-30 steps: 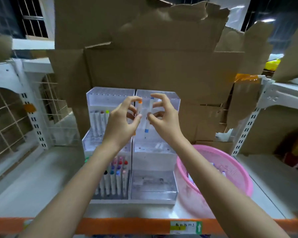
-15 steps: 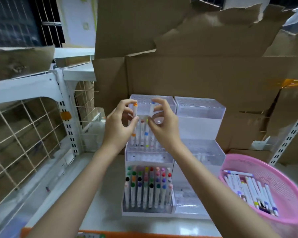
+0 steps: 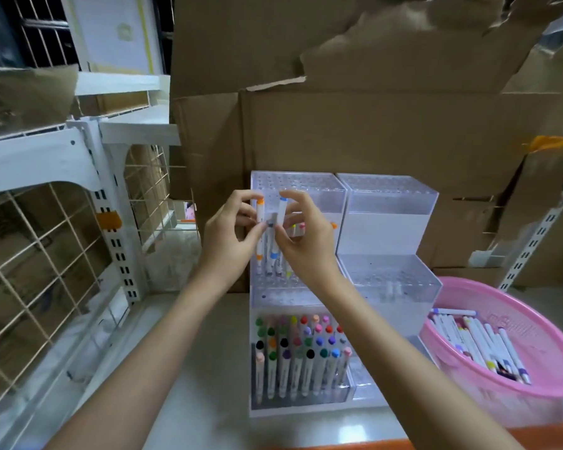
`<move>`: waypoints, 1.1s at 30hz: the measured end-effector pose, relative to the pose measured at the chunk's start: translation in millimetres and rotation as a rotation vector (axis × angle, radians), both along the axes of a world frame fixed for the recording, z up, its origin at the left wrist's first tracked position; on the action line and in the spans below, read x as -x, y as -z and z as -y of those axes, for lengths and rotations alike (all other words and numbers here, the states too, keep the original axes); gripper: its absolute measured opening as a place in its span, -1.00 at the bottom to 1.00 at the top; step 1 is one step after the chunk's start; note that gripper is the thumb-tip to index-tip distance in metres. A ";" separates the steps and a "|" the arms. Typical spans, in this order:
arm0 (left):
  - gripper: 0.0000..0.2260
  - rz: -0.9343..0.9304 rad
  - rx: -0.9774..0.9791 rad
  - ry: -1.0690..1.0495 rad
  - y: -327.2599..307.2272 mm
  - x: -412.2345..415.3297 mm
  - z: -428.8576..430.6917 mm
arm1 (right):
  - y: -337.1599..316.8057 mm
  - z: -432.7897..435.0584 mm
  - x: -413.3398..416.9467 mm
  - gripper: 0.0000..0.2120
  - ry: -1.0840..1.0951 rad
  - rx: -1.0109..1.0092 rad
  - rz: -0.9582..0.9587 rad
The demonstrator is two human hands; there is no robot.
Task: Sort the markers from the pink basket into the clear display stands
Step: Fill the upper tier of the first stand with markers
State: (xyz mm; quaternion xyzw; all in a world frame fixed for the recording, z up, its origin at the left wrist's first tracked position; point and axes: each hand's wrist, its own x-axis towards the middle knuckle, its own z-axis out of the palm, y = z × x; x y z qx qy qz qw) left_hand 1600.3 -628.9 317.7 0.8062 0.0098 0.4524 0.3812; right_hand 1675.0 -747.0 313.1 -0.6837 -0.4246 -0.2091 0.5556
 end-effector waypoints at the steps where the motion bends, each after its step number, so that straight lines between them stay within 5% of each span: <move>1: -0.66 -0.007 -0.009 0.000 2.3 -1.0 -1.5 | 0.9 -0.2 -0.2 -0.61 0.000 -0.007 -0.007; 33: -0.74 -0.137 -0.195 -0.021 28.7 1.4 -9.8 | 6.5 -2.0 -0.2 -0.57 0.060 0.016 0.030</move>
